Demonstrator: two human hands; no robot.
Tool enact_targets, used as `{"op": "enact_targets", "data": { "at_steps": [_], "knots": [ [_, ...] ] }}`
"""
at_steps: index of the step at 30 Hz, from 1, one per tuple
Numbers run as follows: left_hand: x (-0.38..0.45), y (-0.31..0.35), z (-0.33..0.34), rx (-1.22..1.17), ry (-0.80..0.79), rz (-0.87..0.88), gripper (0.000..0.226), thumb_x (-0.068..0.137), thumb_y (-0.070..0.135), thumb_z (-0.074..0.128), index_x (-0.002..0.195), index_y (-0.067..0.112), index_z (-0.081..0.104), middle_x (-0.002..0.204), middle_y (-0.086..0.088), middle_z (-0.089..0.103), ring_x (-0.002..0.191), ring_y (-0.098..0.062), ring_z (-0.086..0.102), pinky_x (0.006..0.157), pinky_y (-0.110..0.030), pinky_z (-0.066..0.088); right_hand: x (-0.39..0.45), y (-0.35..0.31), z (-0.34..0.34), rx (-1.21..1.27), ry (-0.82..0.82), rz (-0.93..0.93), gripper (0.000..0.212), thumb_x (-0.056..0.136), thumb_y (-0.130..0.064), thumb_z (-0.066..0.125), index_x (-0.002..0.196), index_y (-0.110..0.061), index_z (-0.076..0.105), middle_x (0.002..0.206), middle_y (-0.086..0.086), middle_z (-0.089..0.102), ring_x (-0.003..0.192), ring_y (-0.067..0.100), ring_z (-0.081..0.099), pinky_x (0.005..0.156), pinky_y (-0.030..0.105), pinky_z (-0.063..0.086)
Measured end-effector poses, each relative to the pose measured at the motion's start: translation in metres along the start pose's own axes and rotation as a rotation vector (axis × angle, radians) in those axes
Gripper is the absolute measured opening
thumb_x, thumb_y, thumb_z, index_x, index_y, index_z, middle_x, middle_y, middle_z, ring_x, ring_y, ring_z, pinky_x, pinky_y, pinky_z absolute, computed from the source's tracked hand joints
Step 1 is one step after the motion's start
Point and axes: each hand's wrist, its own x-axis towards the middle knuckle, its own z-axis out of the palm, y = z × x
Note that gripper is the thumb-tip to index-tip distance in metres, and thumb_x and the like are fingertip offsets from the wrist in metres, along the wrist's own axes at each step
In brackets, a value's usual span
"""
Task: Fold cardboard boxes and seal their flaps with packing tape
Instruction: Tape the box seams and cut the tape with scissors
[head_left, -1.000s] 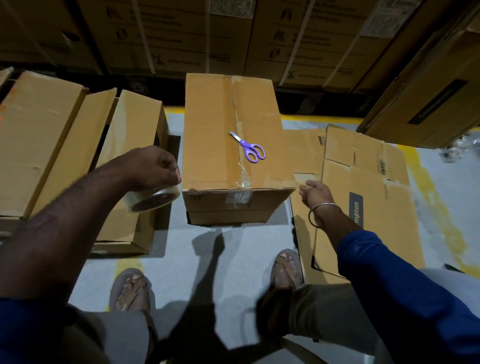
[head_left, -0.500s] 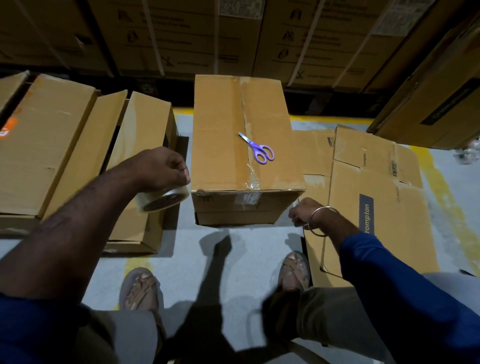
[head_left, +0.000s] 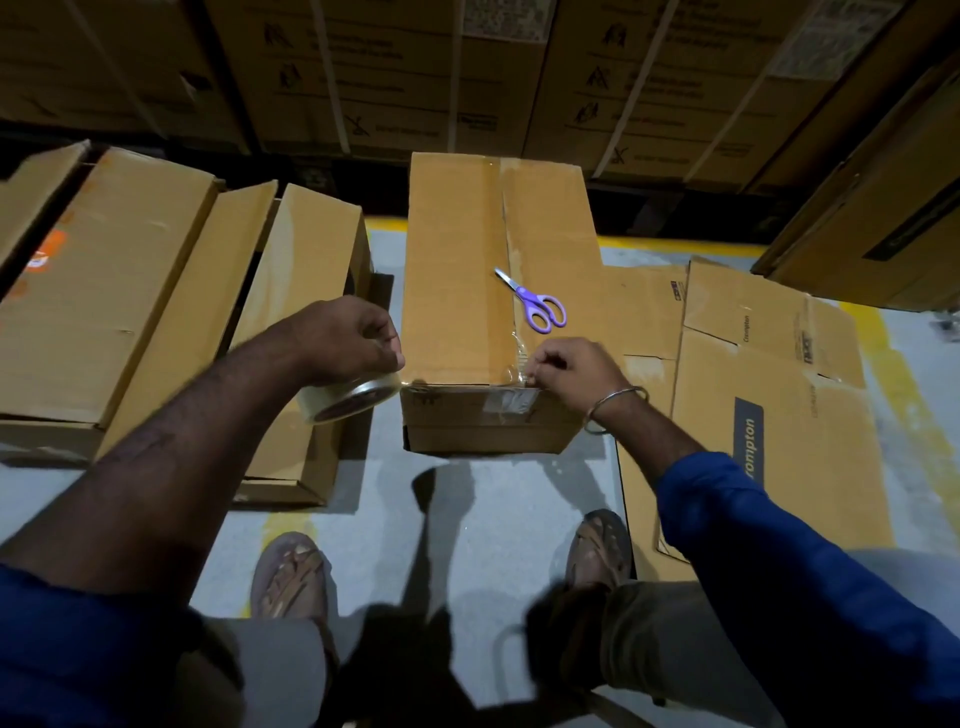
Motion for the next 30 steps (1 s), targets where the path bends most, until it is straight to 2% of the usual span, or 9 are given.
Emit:
{"op": "enact_targets", "data": {
  "at_steps": [5,10,13,17,19,21,25,27,30],
  "knots": [
    [0.002,-0.001,-0.002,0.009,0.002,0.017,0.006,0.092,0.032,0.074,0.091,0.025,0.072,0.1,0.006,0.067,0.094,-0.018,0.061,0.079,-0.036,0.048,-0.005,0.005,0.043,-0.189,-0.247,-0.062,0.023,0.094,-0.009,0.062,0.109,-0.012,0.08,0.11,0.005,0.078,0.103,0.02,0.069,0.086,0.024,0.047],
    [0.003,0.0,-0.001,0.009,-0.015,0.019,0.006,0.094,0.03,0.072,0.093,0.024,0.071,0.099,0.006,0.065,0.09,-0.013,0.058,0.075,-0.033,0.044,-0.007,0.03,0.081,-0.14,-0.343,0.105,0.043,0.096,-0.004,0.06,0.139,-0.01,0.06,0.138,0.011,0.064,0.13,0.026,0.058,0.109,0.033,0.045],
    [0.002,0.0,0.0,0.009,-0.005,0.02,0.006,0.095,0.029,0.071,0.094,0.023,0.071,0.098,0.009,0.063,0.088,-0.006,0.054,0.068,-0.029,0.039,-0.004,0.045,0.097,-0.135,-0.363,0.188,0.049,0.094,-0.01,0.066,0.142,-0.014,0.057,0.143,0.011,0.059,0.132,0.028,0.054,0.109,0.032,0.043],
    [0.0,-0.003,0.001,-0.004,-0.026,0.037,0.004,0.096,0.028,0.069,0.094,0.025,0.071,0.101,0.008,0.065,0.092,-0.007,0.055,0.069,-0.029,0.039,-0.003,0.061,0.103,-0.031,-0.286,0.272,0.042,0.092,-0.008,0.068,0.132,-0.018,0.066,0.134,0.009,0.063,0.121,0.026,0.06,0.098,0.032,0.049],
    [0.0,-0.003,0.001,0.0,-0.031,0.042,0.004,0.097,0.027,0.069,0.095,0.024,0.071,0.101,0.008,0.064,0.09,-0.006,0.054,0.069,-0.03,0.039,-0.005,0.061,0.098,0.019,-0.267,0.329,0.027,0.093,-0.005,0.065,0.117,-0.016,0.071,0.119,0.009,0.067,0.11,0.026,0.064,0.086,0.03,0.052],
    [-0.001,-0.003,0.001,-0.001,-0.033,0.04,0.004,0.097,0.027,0.068,0.096,0.023,0.07,0.1,0.009,0.063,0.088,-0.004,0.053,0.067,-0.029,0.039,-0.006,0.054,0.085,0.014,-0.336,0.369,0.011,0.094,-0.008,0.063,0.093,-0.014,0.072,0.102,0.011,0.072,0.094,0.026,0.068,0.073,0.03,0.053],
    [-0.002,-0.001,0.001,-0.004,-0.031,0.036,0.004,0.098,0.027,0.068,0.096,0.024,0.069,0.101,0.01,0.06,0.094,-0.013,0.055,0.071,-0.032,0.04,-0.002,0.015,0.043,-0.021,-0.542,0.32,0.027,0.094,-0.013,0.063,0.069,-0.005,0.069,0.066,0.014,0.068,0.056,0.022,0.06,0.055,0.028,0.047],
    [-0.002,0.0,0.002,0.009,-0.039,0.037,0.004,0.098,0.028,0.068,0.096,0.024,0.069,0.106,0.006,0.063,0.101,-0.018,0.056,0.078,-0.034,0.041,0.005,-0.006,0.018,0.048,-0.487,0.253,0.027,0.095,-0.009,0.061,0.069,-0.006,0.067,0.061,0.008,0.061,0.051,0.017,0.053,0.052,0.025,0.044],
    [-0.002,0.0,0.005,0.027,-0.038,0.04,0.004,0.098,0.029,0.069,0.095,0.026,0.068,0.119,0.004,0.061,0.113,-0.021,0.055,0.086,-0.038,0.044,0.022,-0.022,-0.005,0.023,-0.156,0.083,0.024,0.093,-0.012,0.061,0.07,-0.014,0.066,0.074,0.005,0.069,0.067,0.019,0.063,0.066,0.033,0.052]
  ]
}}
